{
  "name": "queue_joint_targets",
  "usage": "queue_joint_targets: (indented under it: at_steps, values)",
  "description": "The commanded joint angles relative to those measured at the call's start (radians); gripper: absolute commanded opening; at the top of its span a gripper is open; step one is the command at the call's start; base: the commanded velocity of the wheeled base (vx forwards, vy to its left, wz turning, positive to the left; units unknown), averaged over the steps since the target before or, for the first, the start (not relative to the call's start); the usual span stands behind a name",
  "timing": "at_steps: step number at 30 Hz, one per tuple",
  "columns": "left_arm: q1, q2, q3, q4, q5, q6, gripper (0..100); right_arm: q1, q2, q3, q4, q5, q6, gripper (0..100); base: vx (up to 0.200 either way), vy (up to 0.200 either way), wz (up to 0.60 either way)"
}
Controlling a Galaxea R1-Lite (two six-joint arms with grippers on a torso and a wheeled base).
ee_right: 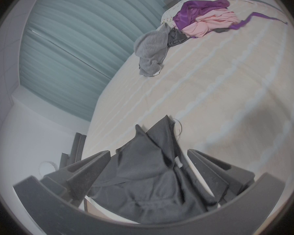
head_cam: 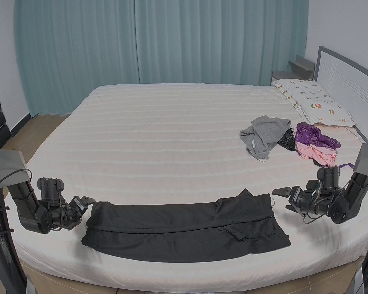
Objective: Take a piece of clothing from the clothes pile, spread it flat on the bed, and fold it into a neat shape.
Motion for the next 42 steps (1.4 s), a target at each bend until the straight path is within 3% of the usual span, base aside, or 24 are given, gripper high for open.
queue_joint_targets:
  at_steps: [1,7,14,22,24,25,28,31,33,34,35,42]
  values:
    - [0.000,-0.070,0.165,-0.058,-0.010,-0.009,100,0.011,-0.097,0.176,-0.134,-0.005,0.086,100,-0.200,0.000,0.00]
    - [-0.023,-0.058,0.216,-0.093,0.004,0.005,100,0.011,-0.086,0.199,-0.159,-0.007,0.152,100,-0.133,0.000,0.00]
    - [-0.057,-0.024,0.203,-0.139,0.025,0.005,100,0.014,-0.069,0.199,-0.159,-0.004,0.164,100,0.000,0.000,0.00]
    - [-0.106,0.043,0.164,-0.167,0.137,0.026,100,0.043,-0.046,0.208,-0.162,-0.013,0.164,100,0.000,0.000,0.00]
    - [-0.118,0.062,0.133,-0.164,0.162,0.033,100,0.060,-0.042,0.211,-0.162,-0.044,0.164,100,0.000,0.000,0.00]
    - [-0.121,0.065,0.125,-0.162,0.166,0.033,0,0.069,-0.037,0.211,-0.162,-0.056,0.162,100,0.000,0.000,0.00]
    - [-0.124,0.066,0.125,-0.161,0.175,0.033,0,0.078,-0.026,0.215,-0.160,-0.074,0.161,100,0.000,0.000,0.00]
    - [-0.121,0.065,0.148,-0.164,0.198,0.029,0,0.120,0.003,0.213,-0.150,-0.139,0.161,100,0.000,0.000,0.00]
    - [-0.121,0.065,0.148,-0.164,0.198,0.029,0,0.120,0.003,0.213,-0.150,-0.139,0.161,100,0.000,0.000,0.00]
    - [-0.109,0.060,0.161,-0.165,0.205,0.025,0,0.146,0.037,0.205,-0.145,-0.228,0.159,100,0.000,0.000,0.00]
    - [-0.105,0.055,0.167,-0.165,0.203,0.025,0,0.150,0.046,0.205,-0.145,-0.245,0.159,100,0.000,0.000,0.00]
    - [-0.100,0.045,0.190,-0.165,0.203,0.023,0,0.164,0.066,0.185,-0.091,-0.261,0.158,100,0.000,0.000,0.00]
